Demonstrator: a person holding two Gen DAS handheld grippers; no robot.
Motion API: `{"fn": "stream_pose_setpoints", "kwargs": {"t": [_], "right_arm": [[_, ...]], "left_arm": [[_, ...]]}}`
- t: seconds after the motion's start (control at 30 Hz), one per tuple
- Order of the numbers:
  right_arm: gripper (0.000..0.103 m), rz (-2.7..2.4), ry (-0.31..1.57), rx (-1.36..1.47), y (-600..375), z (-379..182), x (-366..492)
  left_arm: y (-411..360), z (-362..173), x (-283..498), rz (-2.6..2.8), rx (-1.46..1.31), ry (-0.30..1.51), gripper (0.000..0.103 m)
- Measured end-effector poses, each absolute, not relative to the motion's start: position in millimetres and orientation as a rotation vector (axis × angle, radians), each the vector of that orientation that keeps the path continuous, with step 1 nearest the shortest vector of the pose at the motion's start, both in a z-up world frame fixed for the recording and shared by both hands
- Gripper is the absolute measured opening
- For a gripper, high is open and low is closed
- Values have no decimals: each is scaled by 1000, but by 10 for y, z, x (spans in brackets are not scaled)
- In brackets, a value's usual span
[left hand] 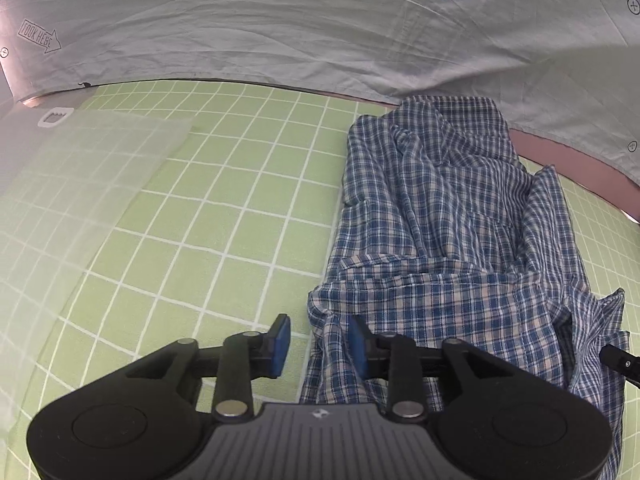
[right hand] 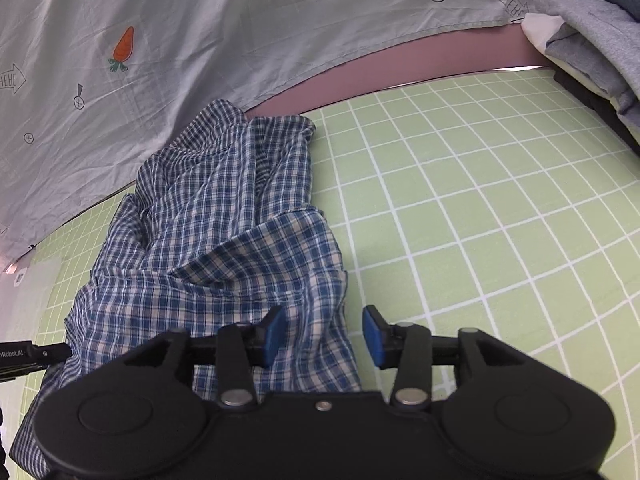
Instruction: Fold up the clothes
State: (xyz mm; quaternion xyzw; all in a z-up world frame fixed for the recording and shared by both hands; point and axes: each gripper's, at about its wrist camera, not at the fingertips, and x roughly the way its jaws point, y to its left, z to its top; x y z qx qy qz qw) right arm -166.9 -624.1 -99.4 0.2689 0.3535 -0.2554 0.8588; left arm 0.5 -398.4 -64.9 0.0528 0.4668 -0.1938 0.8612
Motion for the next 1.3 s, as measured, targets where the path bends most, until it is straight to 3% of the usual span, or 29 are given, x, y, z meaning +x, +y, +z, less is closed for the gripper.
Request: {"fn": "stream_pose_setpoints", "kwargs": {"t": [0.1, 0.2, 0.43, 0.63, 1.03, 1.13, 1.17, 1.2, 1.23, 1.27, 1.3], "right_arm": [[64, -570, 721, 589, -6219, -906, -1770], [71, -589, 704, 648, -6182, -856, -1907], [74, -619, 743, 867, -6085, -1003, -2237], [74, -629, 761, 1051, -6061, -1139, -2483], [74, -569, 720, 1307, -6116, -1334, -2614], [62, -541, 704, 1347, -6117, -1385, -2620], [45, -533, 693, 1362, -6122, -1402, -2631], [28, -522, 677, 1382, -6130, -1421, -2647], [18, -512, 662, 1402, -6138, -1439, -2662], [10, -506, 650, 1408, -6135, -1436, -2680], [8, -503, 642, 1404, -6124, -1420, -2699]], "left_arm": [[-3912, -502, -51, -407, 75, 976, 64], [-3822, -391, -143, -415, 42, 992, 73], [-3552, -458, -371, -394, -76, 1136, 84], [-3317, -691, -439, -358, -236, 1313, 85], [-3166, -905, -427, -344, -473, 1432, 85], [-3162, -926, -428, -364, -503, 1435, 77], [-3166, -937, -426, -368, -515, 1438, 69], [-3169, -948, -425, -373, -527, 1442, 56], [-3173, -959, -424, -377, -539, 1445, 49], [-3174, -962, -427, -384, -547, 1445, 33], [-3180, -946, -444, -391, -538, 1442, 15]]}}
